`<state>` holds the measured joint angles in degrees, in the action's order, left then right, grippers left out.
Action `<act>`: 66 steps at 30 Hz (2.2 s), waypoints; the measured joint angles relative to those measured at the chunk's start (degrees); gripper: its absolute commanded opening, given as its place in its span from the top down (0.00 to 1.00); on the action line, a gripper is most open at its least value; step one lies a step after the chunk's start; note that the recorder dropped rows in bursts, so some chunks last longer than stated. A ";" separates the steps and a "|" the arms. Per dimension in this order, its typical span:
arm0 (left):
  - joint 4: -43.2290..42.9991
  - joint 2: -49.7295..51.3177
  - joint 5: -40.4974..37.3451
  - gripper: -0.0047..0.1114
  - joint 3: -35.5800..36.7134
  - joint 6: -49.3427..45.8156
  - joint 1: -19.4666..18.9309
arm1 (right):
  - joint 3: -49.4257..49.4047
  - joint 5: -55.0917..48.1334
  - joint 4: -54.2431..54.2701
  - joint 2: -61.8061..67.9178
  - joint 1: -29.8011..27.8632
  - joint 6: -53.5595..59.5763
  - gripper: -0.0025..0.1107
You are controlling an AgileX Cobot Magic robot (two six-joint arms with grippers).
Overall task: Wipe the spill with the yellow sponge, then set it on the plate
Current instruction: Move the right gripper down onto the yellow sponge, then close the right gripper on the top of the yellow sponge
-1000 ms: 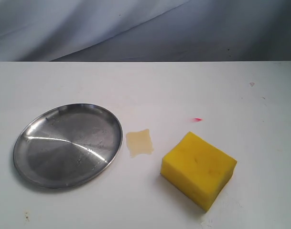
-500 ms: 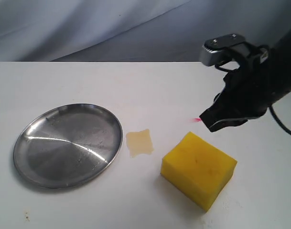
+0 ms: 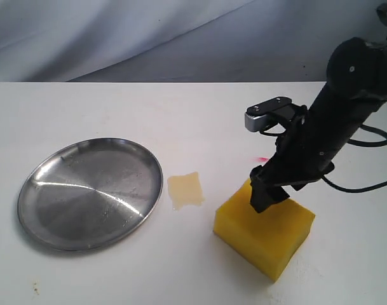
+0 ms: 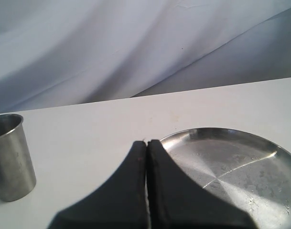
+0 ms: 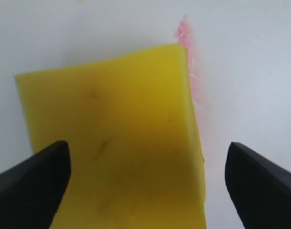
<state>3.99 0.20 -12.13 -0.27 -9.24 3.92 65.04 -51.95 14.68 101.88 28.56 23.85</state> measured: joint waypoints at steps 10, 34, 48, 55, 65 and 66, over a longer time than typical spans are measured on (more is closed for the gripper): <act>0.00 0.00 0.00 0.96 0.00 0.00 0.00 | 0.73 0.91 1.03 9.10 0.00 -1.97 0.54; 0.00 0.00 0.00 0.96 0.00 0.00 0.00 | 7.76 -0.08 -2.14 10.77 14.42 -11.05 0.98; 0.00 0.00 0.00 0.96 0.00 0.00 0.00 | 27.73 -11.31 -10.34 23.78 15.40 -20.94 0.98; 0.00 0.00 0.00 0.96 0.00 0.00 0.00 | 35.12 -11.71 -13.78 27.75 15.40 -22.78 0.98; 0.00 0.00 0.00 0.96 0.00 0.00 0.00 | 45.79 -11.24 -24.13 33.35 15.28 -26.33 0.98; 0.00 0.00 0.00 0.96 0.00 0.00 0.00 | 46.72 -11.24 -24.43 33.85 15.18 -26.45 0.98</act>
<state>3.99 0.20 -12.13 -0.27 -9.24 3.92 111.76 -63.19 -9.76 135.73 43.74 -2.60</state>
